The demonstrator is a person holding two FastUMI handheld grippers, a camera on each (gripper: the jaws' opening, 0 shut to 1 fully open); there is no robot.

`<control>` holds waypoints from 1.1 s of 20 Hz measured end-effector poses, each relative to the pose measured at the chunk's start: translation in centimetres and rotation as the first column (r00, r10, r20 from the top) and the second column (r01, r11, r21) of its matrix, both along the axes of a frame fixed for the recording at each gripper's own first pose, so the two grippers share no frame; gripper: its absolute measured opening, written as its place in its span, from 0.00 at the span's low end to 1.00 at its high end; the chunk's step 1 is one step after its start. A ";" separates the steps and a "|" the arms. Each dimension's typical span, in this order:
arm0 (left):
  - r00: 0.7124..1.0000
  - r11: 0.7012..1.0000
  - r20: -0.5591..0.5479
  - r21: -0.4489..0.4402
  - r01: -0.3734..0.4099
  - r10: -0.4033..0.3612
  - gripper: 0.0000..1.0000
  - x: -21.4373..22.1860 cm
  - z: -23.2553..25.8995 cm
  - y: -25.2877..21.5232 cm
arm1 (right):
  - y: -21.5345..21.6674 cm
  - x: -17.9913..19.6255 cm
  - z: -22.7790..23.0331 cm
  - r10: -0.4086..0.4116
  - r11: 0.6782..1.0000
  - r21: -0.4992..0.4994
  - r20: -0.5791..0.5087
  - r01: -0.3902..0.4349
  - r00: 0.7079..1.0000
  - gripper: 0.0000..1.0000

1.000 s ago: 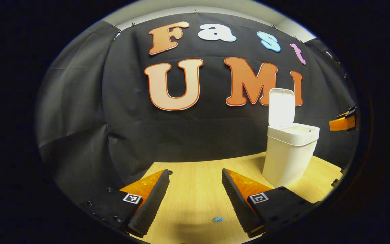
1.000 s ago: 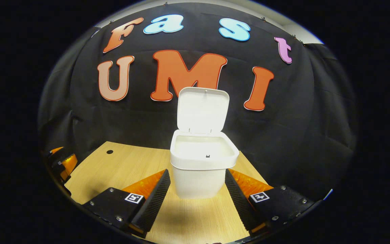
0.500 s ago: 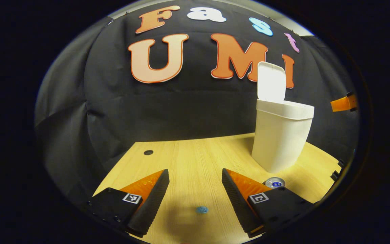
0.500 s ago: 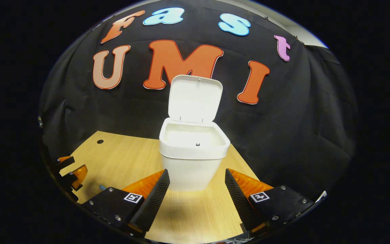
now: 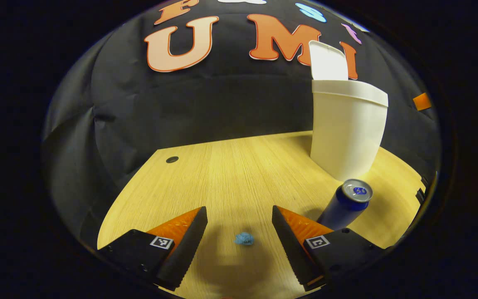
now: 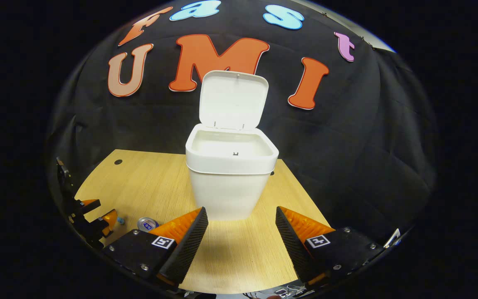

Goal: Press the lid of the desktop garbage bin to open it, pick up the crumpled paper on the desktop and throw it into the bin, then pick up the pop can on the desktop and drop it into the bin, and finally close the garbage bin lid.

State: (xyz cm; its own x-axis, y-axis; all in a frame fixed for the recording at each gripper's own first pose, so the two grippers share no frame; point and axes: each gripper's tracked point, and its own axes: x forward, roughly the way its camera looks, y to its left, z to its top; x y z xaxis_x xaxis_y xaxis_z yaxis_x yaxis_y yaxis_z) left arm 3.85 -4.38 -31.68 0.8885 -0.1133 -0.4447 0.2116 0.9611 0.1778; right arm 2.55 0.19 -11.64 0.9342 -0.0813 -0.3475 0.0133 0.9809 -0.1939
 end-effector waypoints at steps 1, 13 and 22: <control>1.000 1.000 -0.016 -0.001 -0.004 0.004 1.00 0.0 -0.7 0.1 | -0.1 -0.1 -0.2 -0.002 1.000 -0.001 -0.006 0.002 1.000 1.00; 0.978 0.999 -0.204 0.032 -0.037 0.042 0.89 0.5 -7.4 0.7 | -1.6 -0.5 -2.0 -0.041 0.999 0.013 -0.076 0.042 0.996 1.00; 0.967 0.999 -0.254 -0.051 -0.005 -0.008 0.20 -0.2 -6.5 -1.1 | -1.4 -0.7 -2.1 -0.026 0.999 0.034 -0.074 0.029 0.997 1.00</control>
State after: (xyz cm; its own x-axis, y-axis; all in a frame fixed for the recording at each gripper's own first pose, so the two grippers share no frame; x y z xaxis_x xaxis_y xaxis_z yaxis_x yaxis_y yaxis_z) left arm 3.61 -5.49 -38.18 0.7468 -0.1427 -0.6495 0.2445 0.9672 0.0688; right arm 1.80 -1.19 -13.74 0.9037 -0.0935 -0.4179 0.0276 0.9866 -0.1610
